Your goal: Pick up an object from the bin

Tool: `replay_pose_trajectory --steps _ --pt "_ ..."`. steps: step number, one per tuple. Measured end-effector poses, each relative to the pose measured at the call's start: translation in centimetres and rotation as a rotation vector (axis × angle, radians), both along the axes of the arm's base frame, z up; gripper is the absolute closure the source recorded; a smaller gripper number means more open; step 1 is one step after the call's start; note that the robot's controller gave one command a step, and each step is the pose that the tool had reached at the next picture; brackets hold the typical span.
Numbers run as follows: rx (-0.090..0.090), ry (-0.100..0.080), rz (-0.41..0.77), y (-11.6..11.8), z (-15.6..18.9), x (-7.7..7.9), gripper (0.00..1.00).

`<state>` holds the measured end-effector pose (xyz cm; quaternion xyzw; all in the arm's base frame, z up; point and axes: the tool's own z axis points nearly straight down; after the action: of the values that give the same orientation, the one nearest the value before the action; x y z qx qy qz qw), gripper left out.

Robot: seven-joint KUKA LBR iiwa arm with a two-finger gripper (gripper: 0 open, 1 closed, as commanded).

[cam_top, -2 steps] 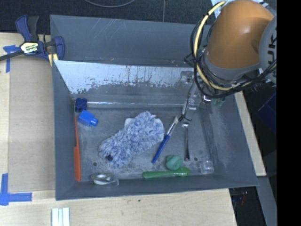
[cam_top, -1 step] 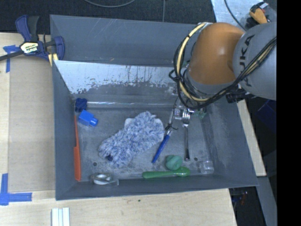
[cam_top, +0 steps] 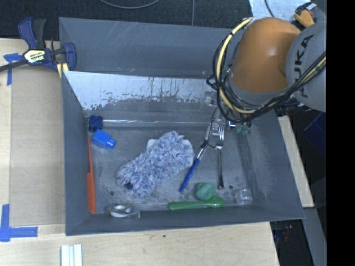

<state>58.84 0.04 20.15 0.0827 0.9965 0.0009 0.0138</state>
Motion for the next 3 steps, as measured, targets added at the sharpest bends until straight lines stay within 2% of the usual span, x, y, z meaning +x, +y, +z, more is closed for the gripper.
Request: replay_pose_trajectory --steps 1,2,3 --pt "-0.002 0.006 0.017 2.3 -9.8 0.6 0.0" --pt "0.001 0.008 -0.013 2.0 -9.1 0.4 0.0" --pt "-0.001 0.003 0.025 2.5 -12.1 -1.1 0.0"
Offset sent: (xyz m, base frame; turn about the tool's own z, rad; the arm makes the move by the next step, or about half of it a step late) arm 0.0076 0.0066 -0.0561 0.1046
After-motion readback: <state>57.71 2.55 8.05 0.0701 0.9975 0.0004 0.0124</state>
